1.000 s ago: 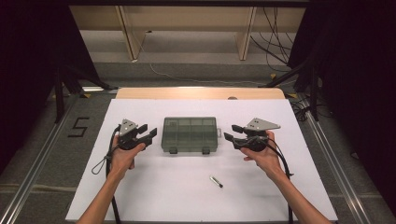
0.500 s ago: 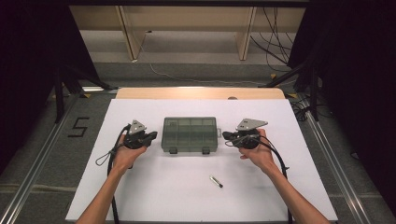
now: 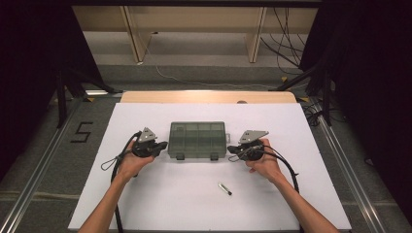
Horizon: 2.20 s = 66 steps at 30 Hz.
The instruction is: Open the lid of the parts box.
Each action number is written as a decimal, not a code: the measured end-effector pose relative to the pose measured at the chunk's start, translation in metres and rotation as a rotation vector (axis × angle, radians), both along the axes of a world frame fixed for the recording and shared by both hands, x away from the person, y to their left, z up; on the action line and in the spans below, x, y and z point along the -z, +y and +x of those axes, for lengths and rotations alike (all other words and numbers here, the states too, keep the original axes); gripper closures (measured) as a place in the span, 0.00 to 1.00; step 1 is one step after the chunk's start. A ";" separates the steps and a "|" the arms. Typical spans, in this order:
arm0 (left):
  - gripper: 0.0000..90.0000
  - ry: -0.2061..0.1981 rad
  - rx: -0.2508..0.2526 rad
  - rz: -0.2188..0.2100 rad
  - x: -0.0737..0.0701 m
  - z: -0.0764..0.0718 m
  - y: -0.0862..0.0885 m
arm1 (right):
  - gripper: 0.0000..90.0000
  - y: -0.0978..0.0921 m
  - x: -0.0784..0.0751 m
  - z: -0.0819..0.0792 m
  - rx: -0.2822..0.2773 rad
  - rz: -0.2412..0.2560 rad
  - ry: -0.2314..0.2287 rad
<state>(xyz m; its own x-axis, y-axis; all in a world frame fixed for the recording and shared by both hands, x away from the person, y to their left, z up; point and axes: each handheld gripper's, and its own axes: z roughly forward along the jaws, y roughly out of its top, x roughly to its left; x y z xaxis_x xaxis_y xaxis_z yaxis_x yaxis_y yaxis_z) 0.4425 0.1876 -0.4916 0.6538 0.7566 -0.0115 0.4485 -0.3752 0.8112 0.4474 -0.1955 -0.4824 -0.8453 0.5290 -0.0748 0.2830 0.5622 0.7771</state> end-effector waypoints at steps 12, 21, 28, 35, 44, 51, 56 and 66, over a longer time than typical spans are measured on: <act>0.99 0.038 0.024 0.006 0.000 0.000 0.000 | 1.00 0.001 0.003 -0.001 -0.010 0.004 0.007; 0.99 0.027 0.004 -0.048 -0.002 -0.002 -0.003 | 1.00 0.002 0.001 0.000 -0.002 0.034 -0.011; 0.99 -0.002 0.003 -0.064 -0.008 -0.003 -0.005 | 1.00 0.003 -0.003 0.000 0.006 0.077 -0.032; 0.99 -0.023 -0.001 -0.080 -0.014 -0.004 -0.007 | 1.00 0.006 -0.009 0.002 0.015 0.113 -0.058; 0.99 -0.079 0.001 -0.115 -0.028 -0.005 -0.012 | 1.00 0.010 -0.017 0.009 0.037 0.164 -0.085; 0.99 -0.113 -0.016 -0.148 -0.038 -0.005 -0.014 | 1.00 0.014 -0.027 0.014 0.044 0.184 -0.107; 0.99 -0.150 -0.017 -0.152 -0.045 -0.003 -0.016 | 1.00 0.013 -0.029 0.016 0.054 0.194 -0.120; 0.99 -0.177 -0.032 -0.157 -0.047 -0.002 -0.015 | 1.00 0.011 -0.031 0.018 0.067 0.223 -0.133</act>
<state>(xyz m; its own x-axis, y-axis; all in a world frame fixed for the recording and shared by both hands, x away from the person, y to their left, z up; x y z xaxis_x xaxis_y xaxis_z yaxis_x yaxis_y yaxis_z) 0.4408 0.1725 -0.4445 0.6319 0.7749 -0.0180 0.3035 -0.2261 0.9256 0.4659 -0.1848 -0.4513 -0.7983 0.5994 -0.0577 0.2012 0.3559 0.9126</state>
